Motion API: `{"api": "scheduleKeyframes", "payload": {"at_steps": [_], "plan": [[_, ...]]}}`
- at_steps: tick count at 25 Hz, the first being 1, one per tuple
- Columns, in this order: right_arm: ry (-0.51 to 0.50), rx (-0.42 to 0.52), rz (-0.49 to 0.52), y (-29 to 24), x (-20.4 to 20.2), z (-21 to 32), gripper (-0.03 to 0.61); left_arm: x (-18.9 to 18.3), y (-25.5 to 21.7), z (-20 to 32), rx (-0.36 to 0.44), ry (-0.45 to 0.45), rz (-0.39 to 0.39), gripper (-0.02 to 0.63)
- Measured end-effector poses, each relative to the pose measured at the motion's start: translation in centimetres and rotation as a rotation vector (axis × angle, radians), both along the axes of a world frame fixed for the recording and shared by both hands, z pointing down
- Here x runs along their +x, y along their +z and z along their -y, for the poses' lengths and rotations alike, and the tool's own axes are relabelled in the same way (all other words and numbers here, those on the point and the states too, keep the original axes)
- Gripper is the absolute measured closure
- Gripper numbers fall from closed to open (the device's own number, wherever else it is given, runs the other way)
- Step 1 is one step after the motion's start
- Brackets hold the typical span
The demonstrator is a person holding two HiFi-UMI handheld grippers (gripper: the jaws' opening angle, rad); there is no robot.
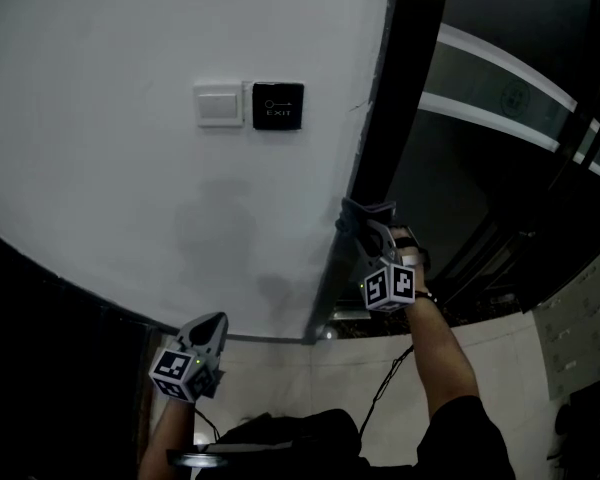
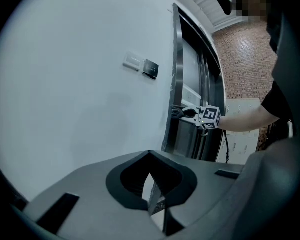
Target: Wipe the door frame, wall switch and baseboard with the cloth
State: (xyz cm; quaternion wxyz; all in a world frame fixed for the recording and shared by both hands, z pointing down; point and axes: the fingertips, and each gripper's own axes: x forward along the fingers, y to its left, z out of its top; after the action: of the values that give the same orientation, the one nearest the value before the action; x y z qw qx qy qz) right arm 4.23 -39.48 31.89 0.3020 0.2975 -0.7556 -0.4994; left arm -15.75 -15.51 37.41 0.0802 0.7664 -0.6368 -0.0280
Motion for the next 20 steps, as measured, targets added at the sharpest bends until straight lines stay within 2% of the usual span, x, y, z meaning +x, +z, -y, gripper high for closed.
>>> {"api": "scheduleKeyframes", "payload": {"at_steps": [20], "plan": [[-0.013, -0.156, -0.078, 8.7, -0.1, -0.1, 0.495, -0.4, 1.2, 1.5, -0.031, -0.002, -0.011, 0.612]]}}
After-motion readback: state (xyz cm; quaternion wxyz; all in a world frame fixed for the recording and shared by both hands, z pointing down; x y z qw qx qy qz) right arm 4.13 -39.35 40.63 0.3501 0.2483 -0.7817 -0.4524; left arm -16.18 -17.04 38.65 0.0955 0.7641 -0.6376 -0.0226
